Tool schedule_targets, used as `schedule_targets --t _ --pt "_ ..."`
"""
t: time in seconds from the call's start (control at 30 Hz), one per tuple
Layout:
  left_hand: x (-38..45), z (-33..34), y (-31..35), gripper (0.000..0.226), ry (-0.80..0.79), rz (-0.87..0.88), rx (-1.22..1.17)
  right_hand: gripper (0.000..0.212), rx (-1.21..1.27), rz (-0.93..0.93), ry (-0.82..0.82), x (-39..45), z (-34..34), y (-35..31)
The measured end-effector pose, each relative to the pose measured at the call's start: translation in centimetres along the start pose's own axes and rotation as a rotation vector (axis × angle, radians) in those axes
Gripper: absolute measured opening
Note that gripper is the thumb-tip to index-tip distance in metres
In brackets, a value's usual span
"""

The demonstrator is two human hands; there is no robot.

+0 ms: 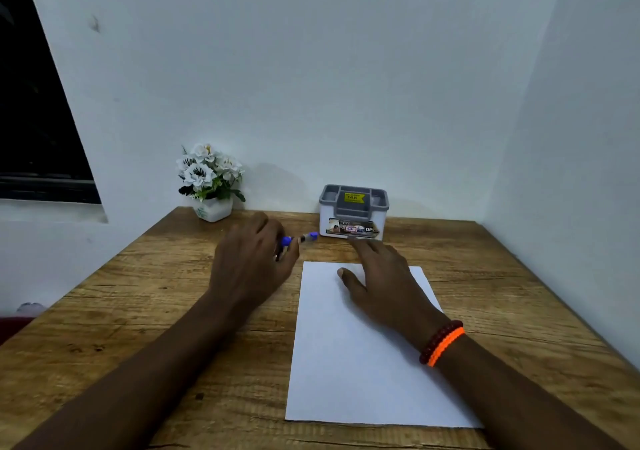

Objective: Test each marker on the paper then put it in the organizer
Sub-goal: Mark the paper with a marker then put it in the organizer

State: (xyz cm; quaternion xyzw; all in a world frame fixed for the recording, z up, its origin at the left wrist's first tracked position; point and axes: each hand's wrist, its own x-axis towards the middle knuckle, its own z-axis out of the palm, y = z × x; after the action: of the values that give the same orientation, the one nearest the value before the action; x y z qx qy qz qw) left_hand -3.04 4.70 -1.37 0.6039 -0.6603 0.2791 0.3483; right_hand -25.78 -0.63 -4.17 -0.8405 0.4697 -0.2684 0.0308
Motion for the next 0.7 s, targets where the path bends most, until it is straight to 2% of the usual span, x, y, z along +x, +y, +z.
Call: schedule_targets --t 0.07,0.17,0.4,0.5,0.57,0.63,0.7 --pt "0.4 -0.8 0.2 0.023 0.079 -0.007 -0.079 0.062 0.132 -0.050 0.106 0.2 0.0 0.1" --pt "0.8 -1.6 0.6 0.024 0.138 0.056 -0.160 0.059 0.265 -0.116 0.175 0.3 -0.3 -0.6" --pt "2.0 -1.7 2.8 0.022 0.196 0.144 -0.399 0.049 0.443 -0.167 0.173 0.5 -0.8 -2.0" --pt "3.1 -1.4 3.9 0.021 0.158 0.107 -0.502 0.027 0.583 -0.166 0.097 0.7 -1.0 -2.2" --pt "3.7 -1.3 4.8 0.022 0.122 0.073 -0.572 0.026 0.688 -0.120 0.053 0.9 -1.2 -2.3" --pt "4.0 -0.9 5.3 0.027 0.054 0.016 -0.660 0.019 0.836 0.000 0.017 1.1 -1.5 -2.2" --pt "3.5 0.1 4.8 0.033 -0.088 -0.024 -0.714 0.017 1.022 0.139 0.023 1.2 -1.7 -1.8"
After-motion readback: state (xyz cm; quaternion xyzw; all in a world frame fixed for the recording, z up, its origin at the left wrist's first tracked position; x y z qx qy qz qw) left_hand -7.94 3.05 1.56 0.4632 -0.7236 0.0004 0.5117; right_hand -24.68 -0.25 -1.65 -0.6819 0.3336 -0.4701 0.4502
